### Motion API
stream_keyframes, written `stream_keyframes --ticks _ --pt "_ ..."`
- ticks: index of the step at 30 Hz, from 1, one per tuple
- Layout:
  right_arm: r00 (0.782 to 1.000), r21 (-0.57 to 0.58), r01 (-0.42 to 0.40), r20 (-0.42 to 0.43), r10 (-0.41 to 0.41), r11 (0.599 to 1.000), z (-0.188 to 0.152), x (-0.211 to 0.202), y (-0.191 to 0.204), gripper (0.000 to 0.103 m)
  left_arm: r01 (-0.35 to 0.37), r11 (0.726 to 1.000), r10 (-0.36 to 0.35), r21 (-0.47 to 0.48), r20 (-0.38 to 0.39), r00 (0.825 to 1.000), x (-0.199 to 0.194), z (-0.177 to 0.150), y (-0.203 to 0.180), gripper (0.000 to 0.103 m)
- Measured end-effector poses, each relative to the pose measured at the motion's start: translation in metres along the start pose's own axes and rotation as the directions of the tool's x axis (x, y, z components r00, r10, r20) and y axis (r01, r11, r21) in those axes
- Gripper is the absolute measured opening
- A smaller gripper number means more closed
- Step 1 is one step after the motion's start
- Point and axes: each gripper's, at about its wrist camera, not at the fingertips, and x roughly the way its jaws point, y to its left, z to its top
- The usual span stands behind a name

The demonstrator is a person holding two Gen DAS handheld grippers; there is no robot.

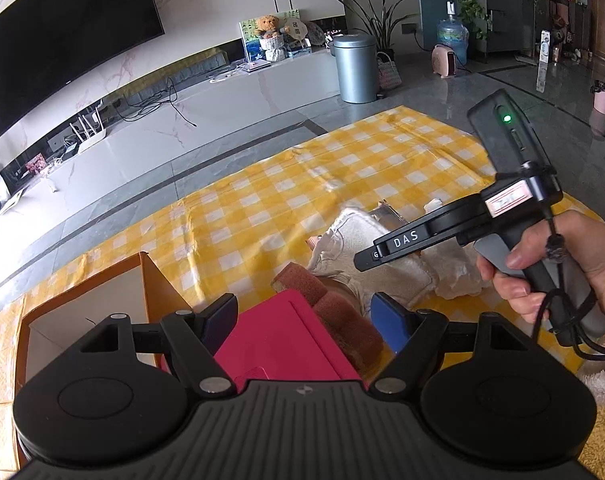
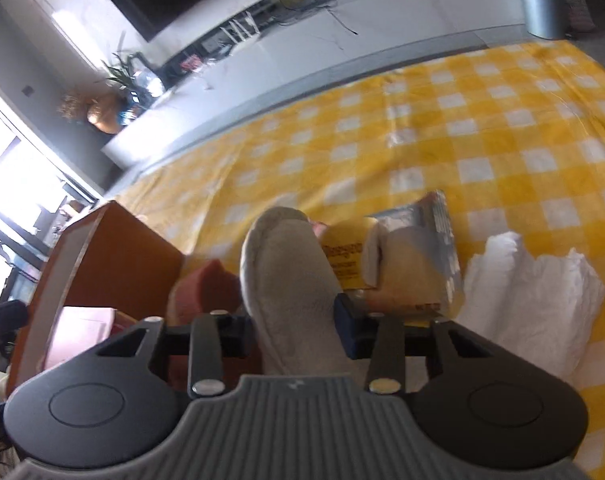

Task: Organize soft objects
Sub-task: 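Grasp the red foam sponge with the left gripper while the right gripper holds the white pad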

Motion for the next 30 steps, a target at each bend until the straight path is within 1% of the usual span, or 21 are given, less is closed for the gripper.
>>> stream_keyframes --ticks 1,2,3,4,5,6,9,11,13,14,15,17,19,21,23,24,26,27,28,30 --pt "1.000 0.007 0.019 -0.001 -0.019 1.000 -0.001 0.003 -0.002 0.031 -0.004 1.000 0.004 0.004 0.002 1.000 -0.002 0.000 -0.001 0.089" --pt "1.000 0.011 0.020 -0.005 -0.020 1.000 -0.001 0.006 -0.004 0.027 -0.008 1.000 0.008 0.010 0.003 1.000 -0.003 0.001 -0.001 0.089" --pt "1.000 0.018 0.027 -0.008 -0.027 0.999 -0.001 0.007 -0.006 0.016 -0.013 1.000 0.013 0.017 0.003 1.000 -0.004 0.002 -0.001 0.089" --pt "0.999 0.033 0.050 -0.005 -0.050 0.998 -0.002 0.005 -0.010 0.006 -0.021 1.000 0.021 0.022 0.005 1.000 -0.005 0.003 -0.002 0.089" --pt "0.998 0.046 0.063 0.004 -0.063 0.997 -0.002 0.003 -0.012 0.003 -0.029 0.999 0.029 0.025 0.006 1.000 -0.005 0.004 -0.003 0.089" --pt "0.998 0.059 0.056 0.020 -0.057 0.997 -0.001 -0.002 -0.015 0.003 -0.033 0.999 0.033 0.027 0.007 0.999 -0.006 0.005 -0.003 0.089" --pt "0.994 0.082 -0.029 0.107 0.020 0.996 0.001 -0.027 -0.016 0.003 -0.025 0.999 0.025 0.031 0.003 1.000 -0.004 0.010 -0.004 0.089" --pt "0.981 0.097 -0.095 0.181 0.076 0.991 0.002 -0.048 -0.014 0.003 -0.002 0.999 0.002 0.041 -0.005 1.000 0.001 0.016 -0.007 0.084" --pt "0.961 0.110 -0.146 0.253 0.114 0.983 0.004 -0.066 -0.012 0.003 0.009 0.999 -0.008 0.037 -0.020 1.000 0.008 0.023 -0.010 0.083" --pt "0.951 0.108 -0.155 0.285 0.118 0.982 0.003 -0.074 -0.012 0.003 0.008 0.999 -0.007 0.036 -0.029 1.000 0.012 0.028 -0.011 0.083" --pt "0.941 0.100 -0.140 0.324 0.101 0.985 0.003 -0.085 -0.011 0.003 0.002 0.999 -0.001 0.041 -0.043 0.999 0.016 0.032 -0.012 0.083" --pt "0.926 0.089 -0.102 0.373 0.062 0.991 0.002 -0.101 -0.010 0.003 -0.020 0.998 0.024 0.052 -0.077 0.997 0.027 0.041 -0.017 0.083" --pt "0.913 0.098 -0.113 0.402 0.064 0.989 0.002 -0.112 -0.016 0.003 -0.024 0.997 0.032 0.070 -0.119 0.992 0.041 0.049 -0.024 0.082" --pt "0.905 0.120 -0.121 0.421 0.060 0.985 0.001 -0.119 -0.024 0.003 -0.023 0.994 0.040 0.104 -0.168 0.985 0.055 0.056 -0.032 0.081" --pt "0.899 0.134 -0.125 0.434 0.055 0.983 0.000 -0.122 -0.031 0.003 -0.036 0.986 0.072 0.161 -0.222 0.972 0.069 0.061 -0.042 0.079" --pt "0.899 0.139 -0.126 0.435 0.054 0.982 0.000 -0.123 -0.033 0.003 -0.045 0.979 0.095 0.196 -0.251 0.963 0.077 0.062 -0.048 0.079" --pt "0.899 0.147 -0.126 0.435 0.051 0.981 -0.001 -0.124 -0.036 0.003 -0.056 0.960 0.143 0.273 -0.313 0.939 0.093 0.066 -0.057 0.078" --pt "0.900 0.149 -0.127 0.434 0.050 0.981 -0.002 -0.124 -0.036 0.003 -0.058 0.954 0.161 0.294 -0.340 0.927 0.101 0.068 -0.060 0.078" --pt "0.901 0.151 -0.129 0.431 0.052 0.980 -0.002 -0.125 -0.038 0.003 -0.071 0.950 0.188 0.304 -0.377 0.907 0.110 0.070 -0.061 0.078" --pt "0.902 0.152 -0.133 0.427 0.056 0.979 -0.003 -0.125 -0.039 0.003 -0.077 0.951 0.211 0.299 -0.447 0.869 0.126 0.071 -0.059 0.079"
